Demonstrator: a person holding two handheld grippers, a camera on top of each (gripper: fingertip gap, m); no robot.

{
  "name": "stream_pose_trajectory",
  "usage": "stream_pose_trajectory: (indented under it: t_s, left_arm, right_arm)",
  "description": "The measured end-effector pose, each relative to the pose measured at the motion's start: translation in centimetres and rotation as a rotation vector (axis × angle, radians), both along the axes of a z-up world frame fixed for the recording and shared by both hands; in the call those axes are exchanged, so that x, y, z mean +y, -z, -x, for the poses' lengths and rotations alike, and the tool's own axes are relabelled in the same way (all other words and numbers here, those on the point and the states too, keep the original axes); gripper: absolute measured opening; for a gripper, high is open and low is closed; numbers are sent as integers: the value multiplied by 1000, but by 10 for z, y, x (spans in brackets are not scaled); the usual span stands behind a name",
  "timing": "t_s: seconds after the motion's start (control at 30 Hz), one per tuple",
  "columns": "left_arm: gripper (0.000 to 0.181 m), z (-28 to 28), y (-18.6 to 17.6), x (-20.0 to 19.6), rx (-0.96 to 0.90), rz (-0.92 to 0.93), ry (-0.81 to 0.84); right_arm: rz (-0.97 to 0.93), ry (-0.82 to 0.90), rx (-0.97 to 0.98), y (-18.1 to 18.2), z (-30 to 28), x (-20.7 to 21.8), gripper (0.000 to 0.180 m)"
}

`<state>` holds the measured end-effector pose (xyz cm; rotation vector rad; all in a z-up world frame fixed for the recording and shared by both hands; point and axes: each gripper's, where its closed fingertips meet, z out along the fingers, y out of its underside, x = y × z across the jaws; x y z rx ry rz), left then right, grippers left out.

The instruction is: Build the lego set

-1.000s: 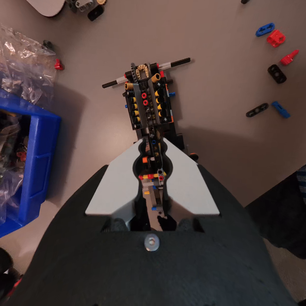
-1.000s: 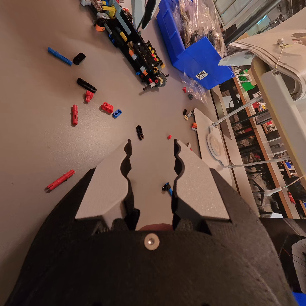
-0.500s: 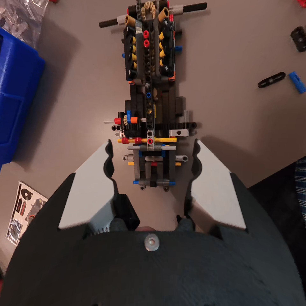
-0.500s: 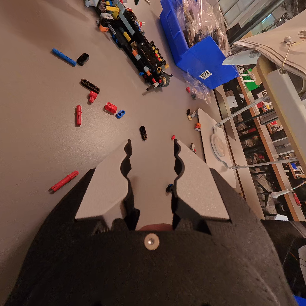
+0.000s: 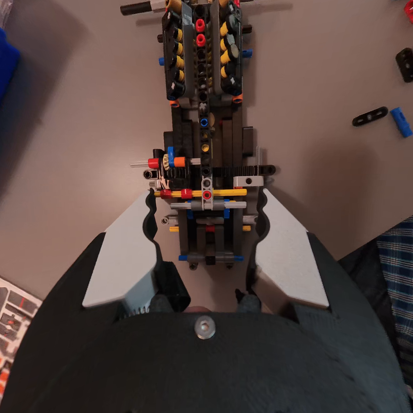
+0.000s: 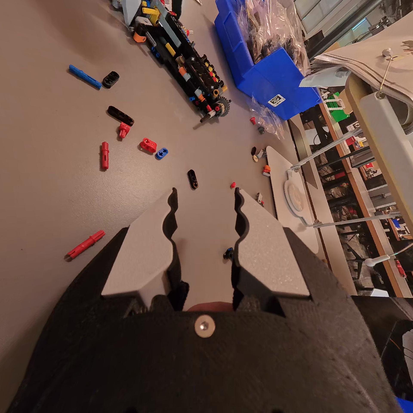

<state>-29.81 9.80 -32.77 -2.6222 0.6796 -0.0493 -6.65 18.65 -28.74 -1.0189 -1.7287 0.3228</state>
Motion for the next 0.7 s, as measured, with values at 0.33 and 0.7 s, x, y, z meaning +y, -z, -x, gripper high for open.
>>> stream_pose_trajectory:
  t_s: [0.33,0.7]
  left_arm:
    - [78,-11,-1,0,-92,-44,-98]
    - [78,-20,-5,1,-200,-99,-175]
  right_arm:
    - [-30,28,-52,-2,35,-8,43]
    - [-286,33,-206,17,117,17,31]
